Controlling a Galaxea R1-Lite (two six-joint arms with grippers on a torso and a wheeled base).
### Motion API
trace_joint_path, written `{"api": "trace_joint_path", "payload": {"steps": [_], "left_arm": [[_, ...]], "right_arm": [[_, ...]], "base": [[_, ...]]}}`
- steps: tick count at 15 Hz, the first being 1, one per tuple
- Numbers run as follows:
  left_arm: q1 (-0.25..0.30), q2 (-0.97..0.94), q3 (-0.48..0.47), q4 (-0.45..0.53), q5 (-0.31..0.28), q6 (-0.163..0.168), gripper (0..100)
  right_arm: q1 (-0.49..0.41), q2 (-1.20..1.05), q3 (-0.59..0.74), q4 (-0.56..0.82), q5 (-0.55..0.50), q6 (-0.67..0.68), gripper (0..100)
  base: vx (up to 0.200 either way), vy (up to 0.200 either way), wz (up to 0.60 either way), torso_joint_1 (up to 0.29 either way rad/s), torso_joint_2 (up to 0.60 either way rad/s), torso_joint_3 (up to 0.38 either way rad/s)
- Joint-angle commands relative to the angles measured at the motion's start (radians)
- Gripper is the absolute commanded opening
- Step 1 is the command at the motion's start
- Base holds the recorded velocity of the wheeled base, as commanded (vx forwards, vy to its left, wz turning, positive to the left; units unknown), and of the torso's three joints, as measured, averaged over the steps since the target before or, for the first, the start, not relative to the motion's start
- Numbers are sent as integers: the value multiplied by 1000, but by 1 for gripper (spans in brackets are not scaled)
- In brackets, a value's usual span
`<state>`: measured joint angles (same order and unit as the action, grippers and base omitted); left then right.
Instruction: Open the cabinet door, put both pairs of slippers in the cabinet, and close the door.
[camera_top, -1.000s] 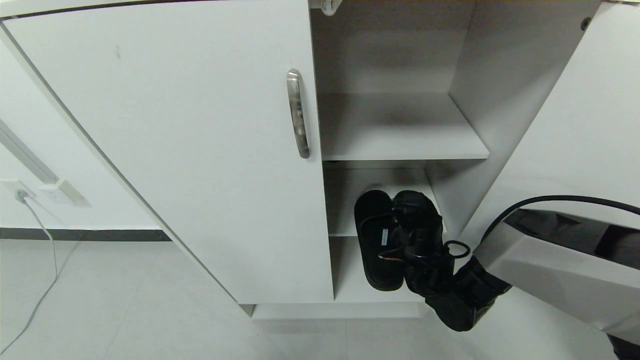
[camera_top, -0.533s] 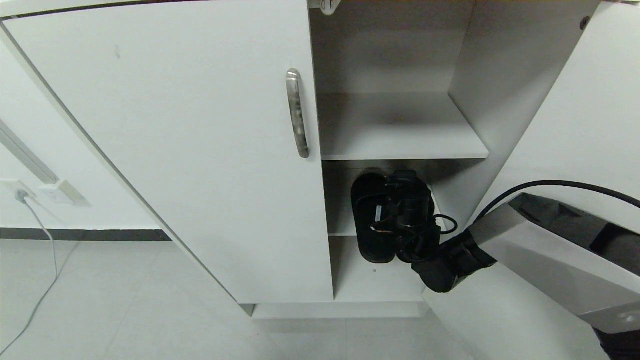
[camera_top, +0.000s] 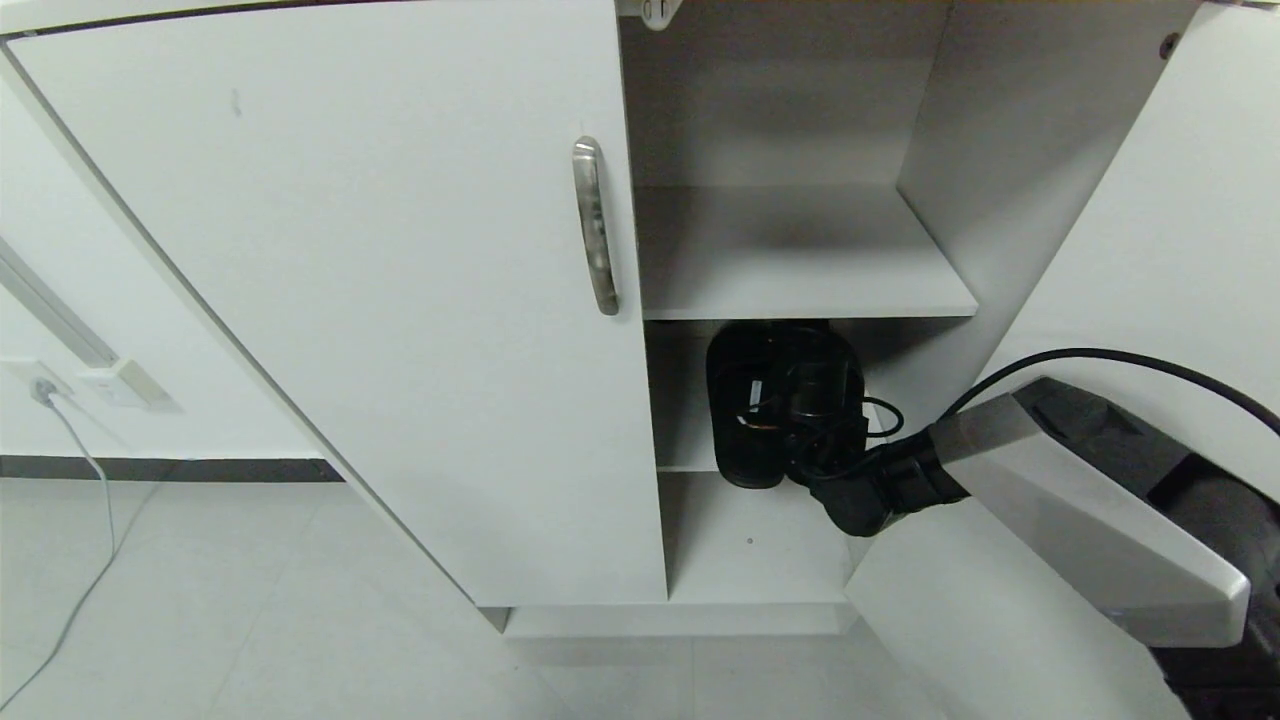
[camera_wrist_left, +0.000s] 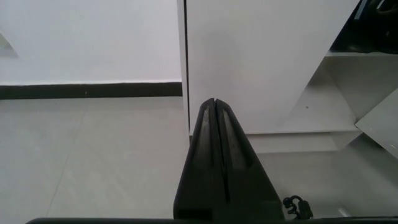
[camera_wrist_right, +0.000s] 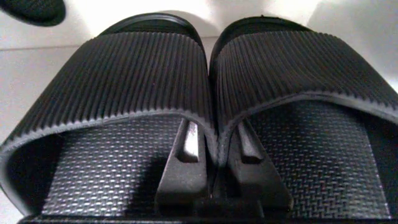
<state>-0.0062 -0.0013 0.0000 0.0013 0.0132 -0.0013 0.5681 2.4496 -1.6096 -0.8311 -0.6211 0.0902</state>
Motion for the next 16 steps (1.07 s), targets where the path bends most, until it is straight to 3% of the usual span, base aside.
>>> {"api": "trace_joint_path", "payload": {"steps": [1, 3, 13, 14, 16], "left_arm": [[0, 1, 0, 0, 1, 0, 0], [0, 1, 0, 0, 1, 0, 0], [0, 1, 0, 0, 2, 1, 0], [0, 1, 0, 0, 2, 1, 0], [0, 1, 0, 0, 2, 1, 0]], "right_arm": [[-7, 28, -39, 12, 0, 0, 0], [-13, 52, -89, 47, 0, 0, 0], [-20, 69, -93, 63, 0, 0, 0], [-20, 69, -93, 66, 0, 0, 100], [-19, 55, -69, 64, 0, 0, 100]], "base": [[0, 0, 0, 0, 0, 0], [0, 0, 0, 0, 0, 0], [0, 0, 0, 0, 0, 0], [0, 0, 0, 0, 0, 0], [0, 0, 0, 0, 0, 0]]}}
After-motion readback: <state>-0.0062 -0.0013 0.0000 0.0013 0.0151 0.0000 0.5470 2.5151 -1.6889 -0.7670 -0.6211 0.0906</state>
